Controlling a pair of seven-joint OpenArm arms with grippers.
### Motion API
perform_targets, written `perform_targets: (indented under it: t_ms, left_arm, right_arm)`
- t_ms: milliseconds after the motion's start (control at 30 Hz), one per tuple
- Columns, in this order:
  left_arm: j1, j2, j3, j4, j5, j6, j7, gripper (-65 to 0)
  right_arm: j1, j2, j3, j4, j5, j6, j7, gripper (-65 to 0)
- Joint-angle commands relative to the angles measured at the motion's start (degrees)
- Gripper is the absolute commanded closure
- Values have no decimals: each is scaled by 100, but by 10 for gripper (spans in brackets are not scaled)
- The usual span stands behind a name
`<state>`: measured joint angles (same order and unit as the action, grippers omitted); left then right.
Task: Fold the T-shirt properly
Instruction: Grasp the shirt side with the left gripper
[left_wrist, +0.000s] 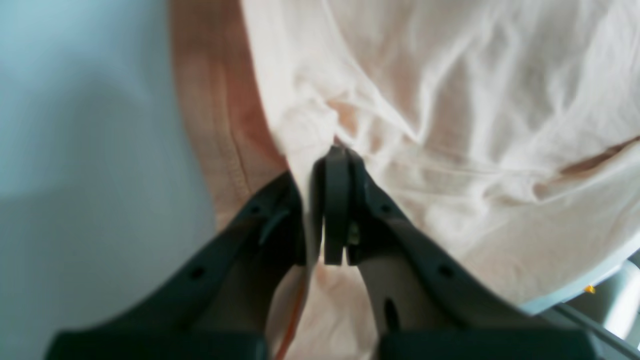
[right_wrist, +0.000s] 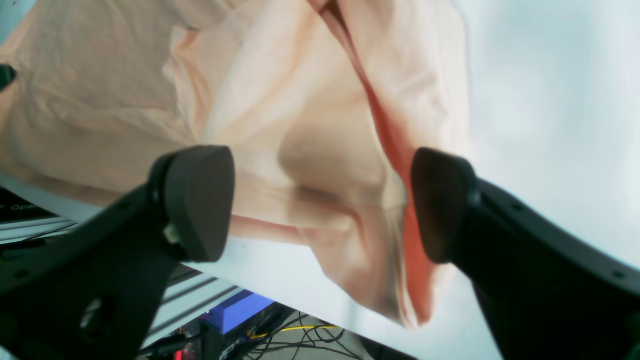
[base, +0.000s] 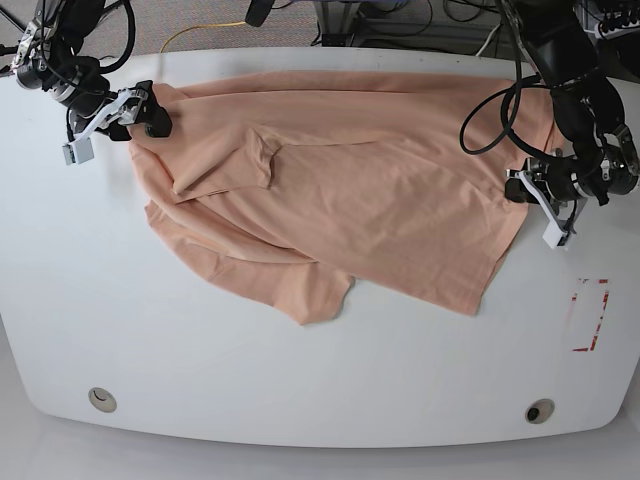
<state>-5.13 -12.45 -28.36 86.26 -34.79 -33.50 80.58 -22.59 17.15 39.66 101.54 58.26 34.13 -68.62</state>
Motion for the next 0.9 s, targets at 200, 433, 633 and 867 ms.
perform_targets:
  t_ms: [200,433,633,867]
  left_arm:
    - [-98,-157,326,187,-86,-4,-58,-138]
    - [-125,-157,713,179,-95,-4,-58,-139]
    - [-125,-149,924,214,-95,-4,-58,-133]
    - [-134,-149,968,47,-86,-13,-58,0]
  right_arm:
    - [22,101,30,93,112,46,106,-517]
    - [22,101,30,93,112,46,106,-517]
    - [101,101,30,93,112,46,106,-517]
    - [145,101,30,93,112,20,106,-517]
